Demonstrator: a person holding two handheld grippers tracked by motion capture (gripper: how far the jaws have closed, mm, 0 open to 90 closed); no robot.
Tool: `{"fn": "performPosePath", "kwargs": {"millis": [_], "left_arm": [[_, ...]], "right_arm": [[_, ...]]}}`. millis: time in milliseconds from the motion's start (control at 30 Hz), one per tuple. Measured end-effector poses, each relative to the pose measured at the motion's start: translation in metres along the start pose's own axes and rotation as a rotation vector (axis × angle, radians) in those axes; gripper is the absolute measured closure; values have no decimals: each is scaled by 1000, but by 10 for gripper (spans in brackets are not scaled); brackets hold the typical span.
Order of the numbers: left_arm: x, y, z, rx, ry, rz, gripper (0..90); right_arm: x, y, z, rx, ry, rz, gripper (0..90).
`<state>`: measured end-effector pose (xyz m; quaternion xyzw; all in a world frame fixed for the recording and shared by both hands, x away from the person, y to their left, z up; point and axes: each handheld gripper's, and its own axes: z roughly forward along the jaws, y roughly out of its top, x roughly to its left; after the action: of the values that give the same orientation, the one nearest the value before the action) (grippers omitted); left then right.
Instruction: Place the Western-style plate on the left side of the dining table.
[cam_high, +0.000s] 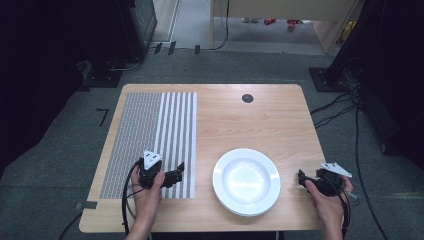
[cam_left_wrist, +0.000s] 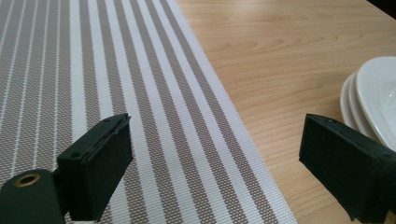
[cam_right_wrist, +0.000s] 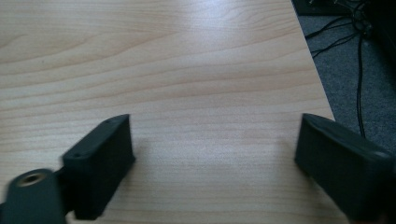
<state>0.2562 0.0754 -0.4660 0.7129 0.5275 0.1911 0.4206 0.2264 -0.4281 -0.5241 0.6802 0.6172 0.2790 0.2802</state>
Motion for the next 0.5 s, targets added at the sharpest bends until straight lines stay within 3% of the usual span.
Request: {"fn": "performPosePath", "kwargs": {"millis": [367, 400, 433, 500], "left_arm": [[-18, -6, 12, 35, -59, 6, 96], [-21, -5, 13, 36, -72, 7, 96], [-24, -5, 13, 38, -94, 6, 96], [-26, -5, 13, 37, -103, 7, 96]], "right_arm": [[16, 10, -16, -78, 59, 32, 154], [18, 11, -18, -90, 91, 56, 160], [22, 15, -24, -120, 171, 108, 180], [25, 16, -26, -132, 188, 114, 202]]}}
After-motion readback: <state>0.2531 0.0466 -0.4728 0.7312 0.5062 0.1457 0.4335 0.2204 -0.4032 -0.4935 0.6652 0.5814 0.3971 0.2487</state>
